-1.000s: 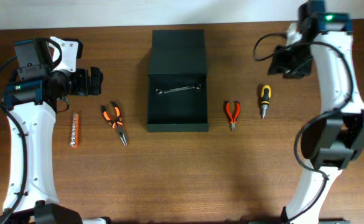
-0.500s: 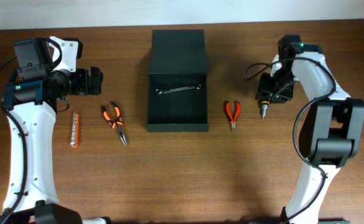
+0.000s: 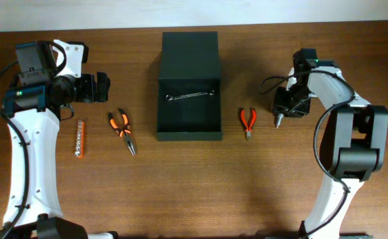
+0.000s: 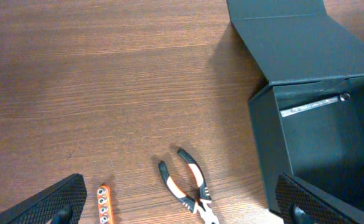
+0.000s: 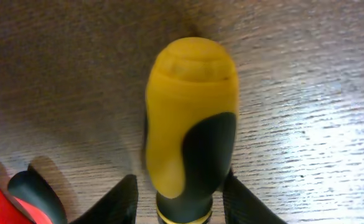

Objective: Pack container
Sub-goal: 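Grasp the yellow-black screwdriver with the right gripper, then carry the screwdriver into the box beside the wrench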

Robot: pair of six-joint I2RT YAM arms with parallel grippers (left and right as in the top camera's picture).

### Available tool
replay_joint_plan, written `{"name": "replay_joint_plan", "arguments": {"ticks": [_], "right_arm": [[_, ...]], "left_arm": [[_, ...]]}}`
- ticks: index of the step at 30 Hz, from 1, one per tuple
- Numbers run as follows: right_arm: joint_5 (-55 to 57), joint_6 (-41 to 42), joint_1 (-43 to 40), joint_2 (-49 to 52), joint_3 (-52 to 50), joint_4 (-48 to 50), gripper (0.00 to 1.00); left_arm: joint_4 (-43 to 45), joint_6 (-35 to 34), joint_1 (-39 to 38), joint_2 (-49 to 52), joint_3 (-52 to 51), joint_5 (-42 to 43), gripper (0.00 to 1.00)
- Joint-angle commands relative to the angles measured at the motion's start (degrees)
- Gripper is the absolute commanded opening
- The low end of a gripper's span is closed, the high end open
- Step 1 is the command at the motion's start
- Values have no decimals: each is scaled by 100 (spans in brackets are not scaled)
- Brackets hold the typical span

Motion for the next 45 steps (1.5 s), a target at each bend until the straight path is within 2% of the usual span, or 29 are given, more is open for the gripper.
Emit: {"name": "replay_joint_plan", "arguments": {"ticks": [1,10,18,26,35,40,45], "right_arm": [[138,50,20,181,-210,160,33],[181,361,20,181,-210,251,4],[623,518,20,92,7,-234,4],[459,160,282,-708,927,-785,4],[87,-1547,1801,-1552,2516,-1145,4],[85,-3136,2868,-1469,2680,-894,4],[72,-4835,3558,-994,2677,-940,4]], "left_arm": [[-2,92,17,52,133,9,100],[-9,92,17,52,131,9,100],[-9,92,17,52,133,9,100],[-4,92,17,52,133,7,100],[96,96,17,52,133,4,100],[127,96,17,52,133,4,100],[122,94,17,52,133,7,100]]}}
